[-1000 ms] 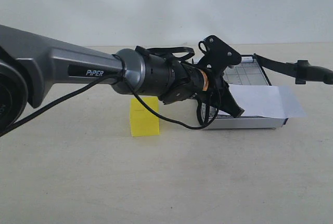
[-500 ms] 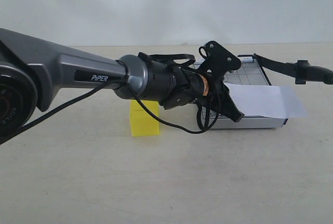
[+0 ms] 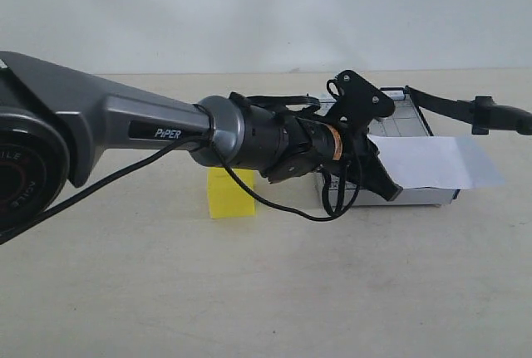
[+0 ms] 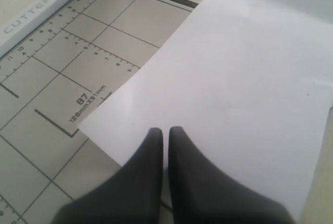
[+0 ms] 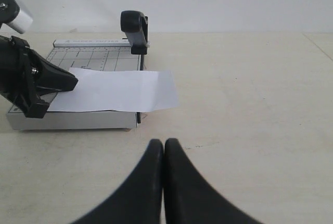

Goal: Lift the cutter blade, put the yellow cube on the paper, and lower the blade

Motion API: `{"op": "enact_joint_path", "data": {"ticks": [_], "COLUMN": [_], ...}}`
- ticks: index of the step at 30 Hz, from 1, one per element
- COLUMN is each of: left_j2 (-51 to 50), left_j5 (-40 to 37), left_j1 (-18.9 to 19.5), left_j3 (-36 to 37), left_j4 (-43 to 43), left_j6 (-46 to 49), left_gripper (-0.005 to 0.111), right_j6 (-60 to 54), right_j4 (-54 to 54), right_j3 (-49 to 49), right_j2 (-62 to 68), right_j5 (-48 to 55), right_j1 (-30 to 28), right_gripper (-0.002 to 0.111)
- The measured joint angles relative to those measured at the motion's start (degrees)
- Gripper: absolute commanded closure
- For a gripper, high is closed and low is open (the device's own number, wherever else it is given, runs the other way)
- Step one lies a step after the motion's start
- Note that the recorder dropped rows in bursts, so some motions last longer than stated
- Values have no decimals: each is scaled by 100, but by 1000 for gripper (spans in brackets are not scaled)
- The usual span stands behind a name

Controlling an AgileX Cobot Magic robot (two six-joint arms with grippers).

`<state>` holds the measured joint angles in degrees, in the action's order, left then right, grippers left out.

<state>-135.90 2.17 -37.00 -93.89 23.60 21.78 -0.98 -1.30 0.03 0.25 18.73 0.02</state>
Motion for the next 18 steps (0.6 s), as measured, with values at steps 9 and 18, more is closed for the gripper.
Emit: {"op": "enact_joint_path", "data": {"ticks": [9,18], "left_j2": [473,1716], "left_j5": [-416,-1309], "left_j1": [0,0], "left_j3": [0,256], "left_j4": [0,-29], "left_j6": [-18,-180], "left_gripper": [95,51], "right_j6": [0,0], "right_j4": [0,0], "right_j3": [0,0], "right_j2": [0,0], "right_j5": [0,0], "right_j1": [0,0], "right_gripper": [108,108]}}
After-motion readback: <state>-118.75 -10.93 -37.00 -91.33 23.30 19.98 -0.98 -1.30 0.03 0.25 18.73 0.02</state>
